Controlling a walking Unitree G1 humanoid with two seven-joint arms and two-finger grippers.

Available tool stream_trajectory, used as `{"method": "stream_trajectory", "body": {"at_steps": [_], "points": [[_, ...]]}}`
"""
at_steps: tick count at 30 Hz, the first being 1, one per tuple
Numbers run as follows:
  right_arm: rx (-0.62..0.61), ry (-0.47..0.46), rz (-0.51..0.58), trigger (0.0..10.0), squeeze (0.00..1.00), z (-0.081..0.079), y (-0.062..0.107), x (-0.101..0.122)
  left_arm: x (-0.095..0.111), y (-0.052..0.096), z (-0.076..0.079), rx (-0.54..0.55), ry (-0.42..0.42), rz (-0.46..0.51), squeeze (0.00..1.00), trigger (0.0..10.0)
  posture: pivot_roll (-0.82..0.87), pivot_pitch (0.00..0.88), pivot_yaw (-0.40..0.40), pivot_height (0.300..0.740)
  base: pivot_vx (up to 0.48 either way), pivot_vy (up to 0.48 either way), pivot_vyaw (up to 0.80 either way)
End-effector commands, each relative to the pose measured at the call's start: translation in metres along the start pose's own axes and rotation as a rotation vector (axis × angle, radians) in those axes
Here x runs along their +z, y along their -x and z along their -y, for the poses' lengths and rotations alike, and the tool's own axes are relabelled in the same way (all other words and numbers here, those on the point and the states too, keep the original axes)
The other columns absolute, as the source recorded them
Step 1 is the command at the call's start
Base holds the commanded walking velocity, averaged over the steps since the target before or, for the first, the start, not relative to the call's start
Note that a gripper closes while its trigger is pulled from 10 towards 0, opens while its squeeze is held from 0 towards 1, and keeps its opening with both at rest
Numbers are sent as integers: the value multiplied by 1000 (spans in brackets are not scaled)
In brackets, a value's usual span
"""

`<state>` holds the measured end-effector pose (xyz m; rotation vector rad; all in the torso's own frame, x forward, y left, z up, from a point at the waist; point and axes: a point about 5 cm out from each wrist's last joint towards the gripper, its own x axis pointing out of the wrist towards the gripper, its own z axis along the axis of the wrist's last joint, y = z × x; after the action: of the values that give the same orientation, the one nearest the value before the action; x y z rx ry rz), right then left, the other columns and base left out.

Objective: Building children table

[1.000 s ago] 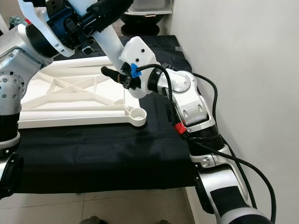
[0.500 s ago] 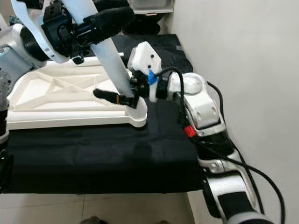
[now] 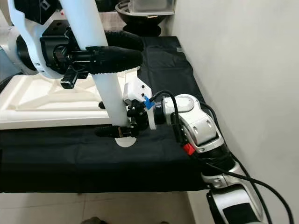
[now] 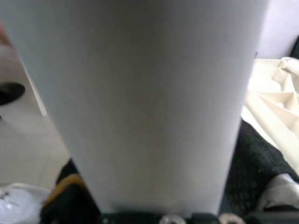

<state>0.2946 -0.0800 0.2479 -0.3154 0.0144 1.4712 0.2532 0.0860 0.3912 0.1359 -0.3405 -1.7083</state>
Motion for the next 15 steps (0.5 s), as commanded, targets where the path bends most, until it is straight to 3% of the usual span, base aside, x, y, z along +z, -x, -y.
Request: {"method": "stream_trajectory", "body": {"at_steps": [1,5,10,15], "points": [[-27,-26,-10,0,0,-2,-13,0,2,-31,19,-216,6,37,0,0,-14,57,11,740,0,0,0],[-40,-45,-2,0,0,-1,-12,0,2,-34,21,-224,11,29,0,0,-17,54,12,740,0,0,0],[-60,-77,34,0,0,-1,-15,4,1,-19,18,-222,13,28,0,0,-20,51,12,740,0,0,0],[-102,-100,27,0,0,1,-17,3,0,-19,16,-207,2,36,0,78,-22,50,11,740,0,0,0]]}}
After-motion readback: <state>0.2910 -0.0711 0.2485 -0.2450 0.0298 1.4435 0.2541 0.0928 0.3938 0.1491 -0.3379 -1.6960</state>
